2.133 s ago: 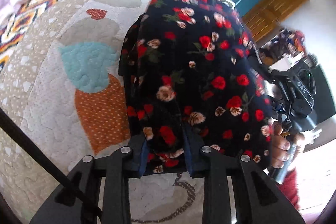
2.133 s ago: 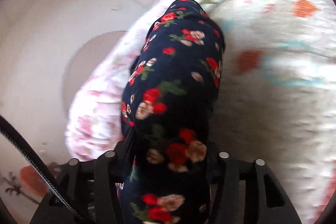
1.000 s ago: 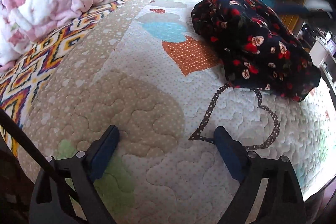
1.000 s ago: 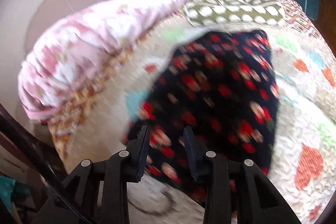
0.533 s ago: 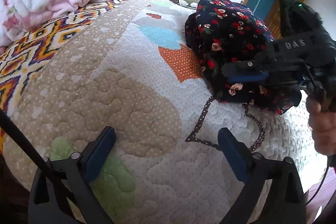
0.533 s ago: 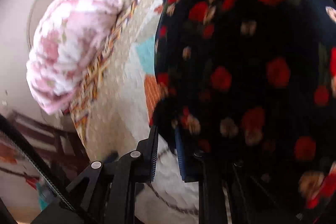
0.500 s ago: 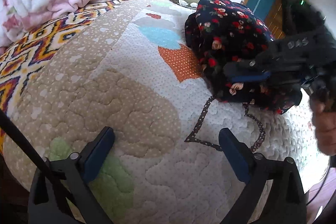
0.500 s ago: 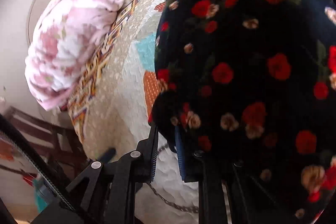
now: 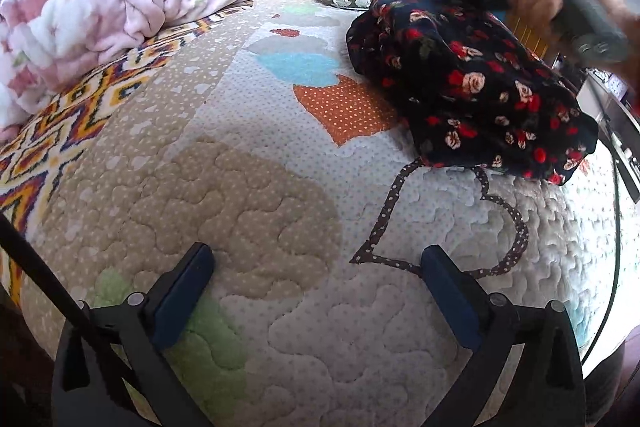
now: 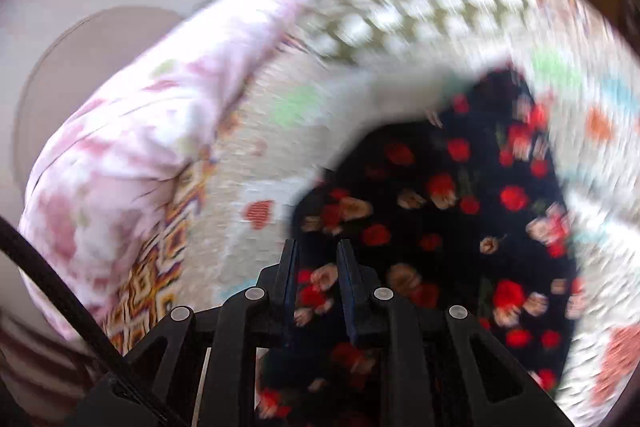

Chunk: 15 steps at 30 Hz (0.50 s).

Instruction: Fold large clothes

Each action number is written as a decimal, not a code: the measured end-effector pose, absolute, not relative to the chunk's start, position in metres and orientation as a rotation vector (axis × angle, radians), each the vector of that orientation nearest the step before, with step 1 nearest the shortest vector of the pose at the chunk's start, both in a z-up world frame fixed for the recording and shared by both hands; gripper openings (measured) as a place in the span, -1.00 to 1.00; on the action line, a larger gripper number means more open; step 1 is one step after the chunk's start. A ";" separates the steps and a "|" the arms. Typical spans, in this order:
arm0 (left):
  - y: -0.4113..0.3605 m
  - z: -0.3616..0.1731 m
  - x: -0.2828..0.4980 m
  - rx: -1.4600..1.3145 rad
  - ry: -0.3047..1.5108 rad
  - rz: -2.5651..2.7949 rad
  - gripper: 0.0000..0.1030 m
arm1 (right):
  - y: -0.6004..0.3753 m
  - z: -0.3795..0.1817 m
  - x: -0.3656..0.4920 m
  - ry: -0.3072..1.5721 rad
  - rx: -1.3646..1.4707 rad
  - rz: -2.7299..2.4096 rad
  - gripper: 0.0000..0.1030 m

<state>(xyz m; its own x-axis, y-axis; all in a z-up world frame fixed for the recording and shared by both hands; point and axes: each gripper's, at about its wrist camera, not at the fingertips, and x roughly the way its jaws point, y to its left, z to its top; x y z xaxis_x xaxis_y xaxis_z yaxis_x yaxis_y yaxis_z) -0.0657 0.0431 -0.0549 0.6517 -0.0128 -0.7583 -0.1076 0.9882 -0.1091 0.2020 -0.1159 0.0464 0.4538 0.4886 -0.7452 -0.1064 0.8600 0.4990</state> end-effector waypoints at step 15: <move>0.043 -0.051 -0.065 -0.154 0.882 0.083 0.99 | -0.098 -0.025 0.094 1.127 0.399 0.680 -0.60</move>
<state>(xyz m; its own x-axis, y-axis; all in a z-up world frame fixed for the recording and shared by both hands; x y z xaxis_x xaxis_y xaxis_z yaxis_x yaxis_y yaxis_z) -0.0648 0.0428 -0.0511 0.6332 0.0085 -0.7740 -0.1357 0.9857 -0.1003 0.0936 -0.0977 -0.0247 0.2620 0.6766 -0.6881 -0.2939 0.7351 0.6109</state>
